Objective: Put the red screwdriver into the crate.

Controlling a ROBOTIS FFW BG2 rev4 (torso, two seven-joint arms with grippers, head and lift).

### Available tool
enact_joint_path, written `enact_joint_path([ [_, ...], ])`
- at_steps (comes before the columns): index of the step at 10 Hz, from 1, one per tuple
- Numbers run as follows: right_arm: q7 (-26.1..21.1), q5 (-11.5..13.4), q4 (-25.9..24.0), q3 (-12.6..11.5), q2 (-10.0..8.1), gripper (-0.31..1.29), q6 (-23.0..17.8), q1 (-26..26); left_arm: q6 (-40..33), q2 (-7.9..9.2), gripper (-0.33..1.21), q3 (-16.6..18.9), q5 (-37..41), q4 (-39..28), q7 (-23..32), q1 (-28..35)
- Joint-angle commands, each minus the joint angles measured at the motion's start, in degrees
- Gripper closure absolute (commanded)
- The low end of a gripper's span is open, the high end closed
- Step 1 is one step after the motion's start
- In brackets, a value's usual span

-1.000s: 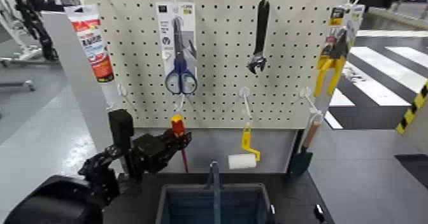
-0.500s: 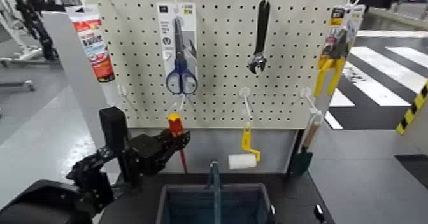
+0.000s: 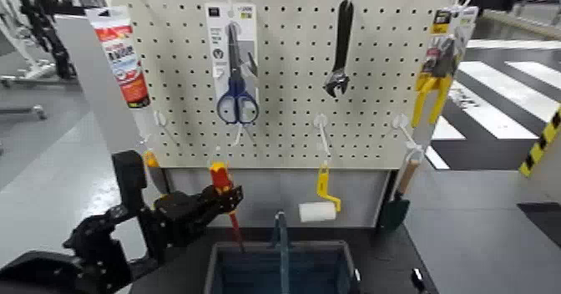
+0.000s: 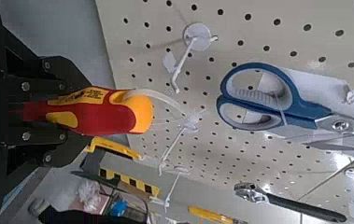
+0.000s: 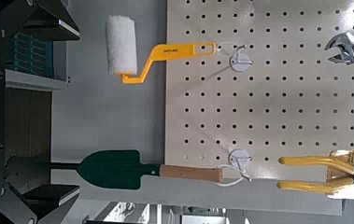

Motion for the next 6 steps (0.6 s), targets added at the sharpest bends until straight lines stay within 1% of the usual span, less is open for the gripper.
enact_joint_path([
  [1,0.0,0.0,-0.1,0.1,-0.10,0.14,0.1,0.1,-1.4,-0.47,1.11,-0.3,2.7,3.8,-2.0,0.6],
  [4,0.0,-0.2,0.1,0.1,-0.10,0.14,0.1,0.0,-3.6,-1.08,1.11,-2.8,4.5,11.3,-4.5,-0.2],
  [6,0.0,-0.3,0.1,0.2,-0.10,0.14,0.0,0.0,-3.9,-1.61,1.11,-6.1,3.6,15.9,-6.1,-2.4],
])
